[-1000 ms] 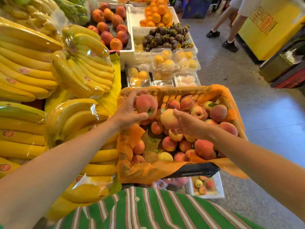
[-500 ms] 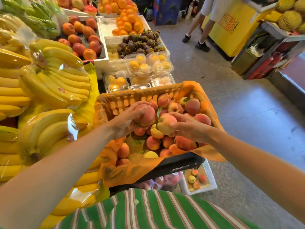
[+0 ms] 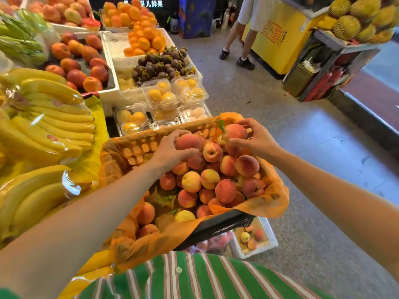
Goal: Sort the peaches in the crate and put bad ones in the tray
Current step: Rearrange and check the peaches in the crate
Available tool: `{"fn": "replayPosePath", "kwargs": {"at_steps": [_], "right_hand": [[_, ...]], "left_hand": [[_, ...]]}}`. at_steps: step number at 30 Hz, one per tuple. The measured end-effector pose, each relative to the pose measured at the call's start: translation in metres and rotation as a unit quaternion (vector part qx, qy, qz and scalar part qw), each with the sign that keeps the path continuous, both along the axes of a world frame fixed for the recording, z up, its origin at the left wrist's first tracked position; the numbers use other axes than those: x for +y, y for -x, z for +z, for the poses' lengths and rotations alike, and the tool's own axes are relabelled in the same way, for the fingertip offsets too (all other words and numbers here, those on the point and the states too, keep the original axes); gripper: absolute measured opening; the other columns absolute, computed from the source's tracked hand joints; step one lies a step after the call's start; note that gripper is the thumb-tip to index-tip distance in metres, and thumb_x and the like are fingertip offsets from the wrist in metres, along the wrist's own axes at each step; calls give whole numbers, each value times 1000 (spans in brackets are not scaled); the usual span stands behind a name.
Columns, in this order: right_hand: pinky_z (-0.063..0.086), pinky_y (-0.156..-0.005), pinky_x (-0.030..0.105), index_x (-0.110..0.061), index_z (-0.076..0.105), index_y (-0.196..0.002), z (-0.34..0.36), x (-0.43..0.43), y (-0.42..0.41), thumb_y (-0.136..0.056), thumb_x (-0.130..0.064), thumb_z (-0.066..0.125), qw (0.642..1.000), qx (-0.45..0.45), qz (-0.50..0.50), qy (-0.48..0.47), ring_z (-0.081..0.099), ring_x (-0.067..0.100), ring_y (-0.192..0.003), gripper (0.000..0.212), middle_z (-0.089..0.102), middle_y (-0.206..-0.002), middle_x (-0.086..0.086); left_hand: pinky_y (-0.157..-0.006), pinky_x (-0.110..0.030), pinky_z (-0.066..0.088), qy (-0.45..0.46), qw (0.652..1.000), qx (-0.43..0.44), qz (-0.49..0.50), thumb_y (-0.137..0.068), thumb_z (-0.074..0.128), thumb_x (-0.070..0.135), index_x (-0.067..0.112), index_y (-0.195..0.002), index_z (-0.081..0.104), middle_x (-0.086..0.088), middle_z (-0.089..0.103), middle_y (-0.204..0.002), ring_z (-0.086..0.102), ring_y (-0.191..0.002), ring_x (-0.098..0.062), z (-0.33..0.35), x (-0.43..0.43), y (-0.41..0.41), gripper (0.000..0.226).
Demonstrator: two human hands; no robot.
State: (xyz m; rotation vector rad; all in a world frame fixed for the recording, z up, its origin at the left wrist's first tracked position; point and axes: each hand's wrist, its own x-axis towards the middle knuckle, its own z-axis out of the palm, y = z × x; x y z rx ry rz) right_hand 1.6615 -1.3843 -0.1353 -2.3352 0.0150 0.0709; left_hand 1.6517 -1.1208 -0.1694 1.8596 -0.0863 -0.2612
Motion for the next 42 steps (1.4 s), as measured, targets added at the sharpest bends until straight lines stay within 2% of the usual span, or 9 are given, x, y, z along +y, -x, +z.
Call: {"fn": "replayPosePath", "kwargs": {"at_steps": [7, 12, 17, 23, 30, 32, 35, 38, 42], "right_hand": [[48, -88, 37, -26, 58, -121, -19, -3, -49, -70, -34, 83, 992, -54, 37, 111, 52, 16, -90, 57, 46, -106, 2], [42, -94, 41, -17, 54, -126, -31, -2, -64, -72, -37, 80, 977, -69, 64, 190, 51, 28, -110, 63, 57, -114, 10], [41, -87, 33, -15, 57, -116, -40, -12, -67, -77, -35, 77, 981, -76, 64, 164, 49, 24, -101, 49, 55, -103, 7], [38, -89, 27, -16, 56, -123, -39, -22, -65, -82, -26, 73, 987, -51, 89, 124, 52, 23, -106, 45, 55, -110, 8], [40, -90, 28, -12, 58, -121, -33, -19, -56, -83, -18, 72, 987, -89, 99, 89, 53, 22, -103, 41, 54, -106, 5], [42, -88, 28, -13, 60, -119, -29, -11, -52, -83, -17, 71, 986, -115, 98, 67, 54, 20, -100, 38, 54, -105, 1], [45, -81, 23, -13, 64, -114, -16, 12, -44, -85, -20, 67, 984, -133, 117, 8, 58, 12, -92, 30, 62, -102, 2], [53, -78, 27, -9, 68, -105, -4, 48, -31, -89, -18, 67, 977, -60, 194, -71, 66, 12, -86, 18, 71, -95, 4], [55, -81, 36, -8, 68, -106, -11, 98, -15, -91, -18, 65, 942, 33, 326, -75, 68, 24, -90, 18, 72, -95, 8]], "left_hand": [[-94, -46, 48, -96, 992, -80, -6, -58, 79, 49, 28, -117, 61, -4, 60, -117, 56, -110, -24, -6, -25, -38, 65], [-96, -42, 43, -187, 973, -128, -40, -66, 81, 40, 21, -124, 57, -10, 55, -118, 49, -115, -29, -13, -44, -60, 66], [-91, -40, 40, -273, 942, -187, -54, -67, 81, 41, 18, -124, 54, -7, 60, -114, 48, -112, -27, -16, -59, -69, 67], [-104, -42, 32, -350, 892, -259, -118, -78, 73, 39, 23, -138, 49, -9, 48, -133, 38, -124, -31, -18, -65, -72, 67], [-106, -45, 30, -369, 895, -221, -119, -83, 67, 41, 13, -148, 27, -16, 33, -139, 32, -129, -34, -19, -56, -61, 82], [-104, -47, 34, -352, 902, -225, -110, -82, 67, 40, 13, -146, 33, -15, 38, -135, 36, -125, -34, -16, -52, -57, 78], [-91, -43, 43, -299, 914, -254, -103, -80, 63, 33, 15, -127, 56, -9, 56, -111, 52, -106, -28, -6, -35, -49, 51], [-80, -39, 48, -290, 915, -270, -79, -83, 62, 24, 15, -106, 67, -1, 67, -90, 59, -87, -20, 3, -3, -40, 25], [-83, -40, 46, -352, 894, -276, -40, -81, 60, 30, 20, -90, 69, 1, 67, -85, 58, -88, -21, 2, 55, -18, 16]]}}
